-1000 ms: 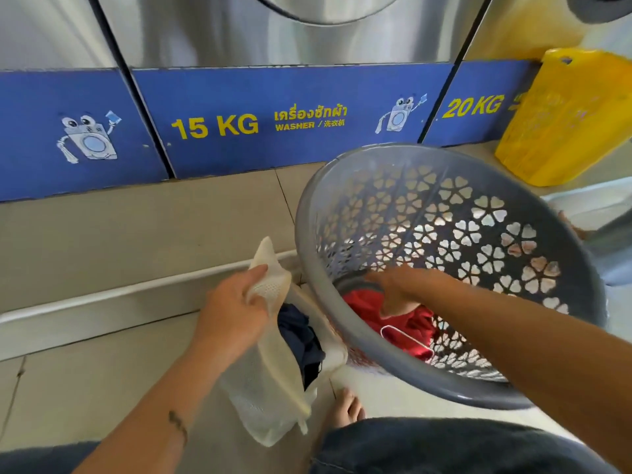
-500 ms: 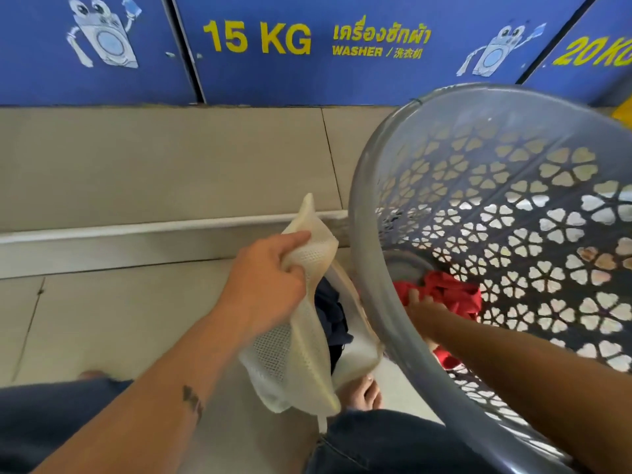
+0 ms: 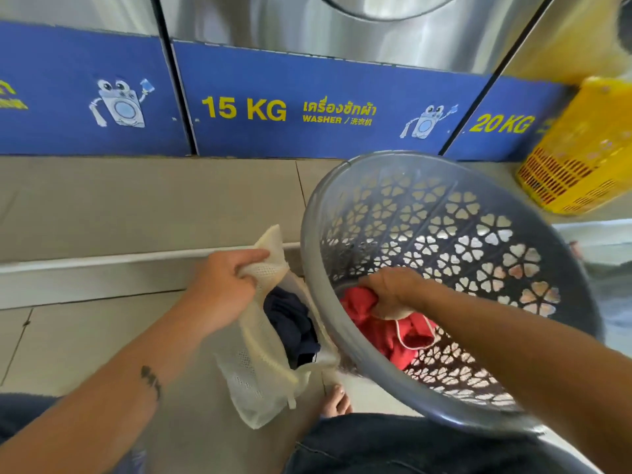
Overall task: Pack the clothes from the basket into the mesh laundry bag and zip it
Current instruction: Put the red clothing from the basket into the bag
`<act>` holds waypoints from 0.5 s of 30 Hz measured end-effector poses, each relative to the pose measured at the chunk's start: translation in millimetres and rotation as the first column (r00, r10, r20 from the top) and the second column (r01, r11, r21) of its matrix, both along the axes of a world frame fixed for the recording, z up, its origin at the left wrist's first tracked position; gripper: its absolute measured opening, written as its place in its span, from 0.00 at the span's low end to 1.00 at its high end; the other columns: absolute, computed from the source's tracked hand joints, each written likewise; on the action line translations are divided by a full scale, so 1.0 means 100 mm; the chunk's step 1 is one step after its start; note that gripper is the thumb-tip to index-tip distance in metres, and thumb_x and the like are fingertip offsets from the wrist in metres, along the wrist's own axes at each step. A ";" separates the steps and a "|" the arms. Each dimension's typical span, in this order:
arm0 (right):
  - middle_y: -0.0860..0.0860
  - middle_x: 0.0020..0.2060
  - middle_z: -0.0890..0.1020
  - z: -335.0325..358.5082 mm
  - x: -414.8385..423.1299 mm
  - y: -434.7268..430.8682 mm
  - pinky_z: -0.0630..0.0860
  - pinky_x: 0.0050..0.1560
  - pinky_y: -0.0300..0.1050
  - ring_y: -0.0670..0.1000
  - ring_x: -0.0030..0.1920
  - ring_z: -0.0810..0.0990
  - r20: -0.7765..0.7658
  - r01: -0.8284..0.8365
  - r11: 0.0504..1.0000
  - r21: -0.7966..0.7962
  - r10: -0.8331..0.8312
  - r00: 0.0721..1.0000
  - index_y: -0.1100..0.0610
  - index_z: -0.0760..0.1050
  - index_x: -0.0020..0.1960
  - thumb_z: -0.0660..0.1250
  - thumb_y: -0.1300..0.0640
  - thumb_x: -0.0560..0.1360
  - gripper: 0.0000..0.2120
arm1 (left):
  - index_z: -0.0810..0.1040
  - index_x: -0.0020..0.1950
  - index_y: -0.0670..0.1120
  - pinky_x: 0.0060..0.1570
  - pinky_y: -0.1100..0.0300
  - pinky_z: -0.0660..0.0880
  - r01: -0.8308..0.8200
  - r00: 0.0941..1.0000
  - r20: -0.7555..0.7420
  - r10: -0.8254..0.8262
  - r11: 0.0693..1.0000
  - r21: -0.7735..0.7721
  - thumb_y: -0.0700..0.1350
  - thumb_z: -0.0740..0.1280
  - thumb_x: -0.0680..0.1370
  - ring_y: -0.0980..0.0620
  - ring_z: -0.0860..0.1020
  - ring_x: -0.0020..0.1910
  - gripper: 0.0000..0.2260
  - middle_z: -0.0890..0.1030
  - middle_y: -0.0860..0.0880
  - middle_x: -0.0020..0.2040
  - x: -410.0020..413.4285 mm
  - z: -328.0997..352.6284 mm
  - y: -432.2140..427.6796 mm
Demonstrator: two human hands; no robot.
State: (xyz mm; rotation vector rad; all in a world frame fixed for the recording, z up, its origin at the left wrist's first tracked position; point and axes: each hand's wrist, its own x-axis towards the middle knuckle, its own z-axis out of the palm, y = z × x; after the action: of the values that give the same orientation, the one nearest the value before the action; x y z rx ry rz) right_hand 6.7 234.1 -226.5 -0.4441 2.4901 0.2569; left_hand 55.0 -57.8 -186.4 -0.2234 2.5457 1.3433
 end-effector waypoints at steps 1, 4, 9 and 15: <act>0.50 0.54 0.84 0.13 0.04 0.00 0.80 0.54 0.50 0.58 0.57 0.82 -0.039 0.030 0.999 -0.029 -0.031 0.999 0.41 0.73 0.63 0.70 0.44 0.68 0.23 | 0.79 0.63 0.60 0.31 0.68 0.71 0.007 1.000 -0.013 -0.007 1.000 -0.003 0.35 0.63 0.77 0.54 0.80 0.35 0.23 0.82 0.56 0.53 0.05 0.04 -0.04; 0.50 0.49 0.84 0.53 0.25 0.01 0.79 0.50 0.49 0.58 0.52 0.82 -0.176 0.156 0.955 -0.253 -0.204 0.963 0.46 0.75 0.58 0.69 0.47 0.65 0.21 | 0.79 0.64 0.58 0.41 0.66 0.73 0.003 0.999 -0.033 -0.003 1.000 -0.006 0.34 0.62 0.76 0.56 0.79 0.47 0.24 0.78 0.54 0.63 0.22 0.14 -0.14; 0.48 0.32 0.80 1.21 0.80 -0.22 0.75 0.37 0.43 0.43 0.32 0.77 -0.253 0.159 0.577 -0.801 -0.568 0.784 0.51 0.77 0.45 0.72 0.57 0.65 0.10 | 0.82 0.60 0.59 0.50 0.55 0.79 -0.067 0.997 -0.019 0.069 0.994 0.082 0.34 0.61 0.73 0.50 0.81 0.49 0.25 0.82 0.51 0.59 0.49 0.43 -0.23; 0.44 0.37 0.82 1.80 1.34 -0.84 0.78 0.39 0.39 0.43 0.36 0.80 -0.127 -0.035 0.149 -0.988 -0.670 0.732 0.49 0.75 0.51 0.74 0.62 0.71 0.13 | 0.81 0.63 0.58 0.49 0.51 0.81 -0.041 0.998 -0.041 0.052 0.971 0.234 0.32 0.61 0.73 0.49 0.81 0.46 0.26 0.80 0.50 0.58 0.78 0.80 -0.21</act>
State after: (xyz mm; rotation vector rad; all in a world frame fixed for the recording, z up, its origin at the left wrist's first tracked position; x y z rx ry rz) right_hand 140.3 150.3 -46.3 -0.2007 2.9021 -1.8133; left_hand 132.8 -78.6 -106.7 -0.2099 2.4052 1.6678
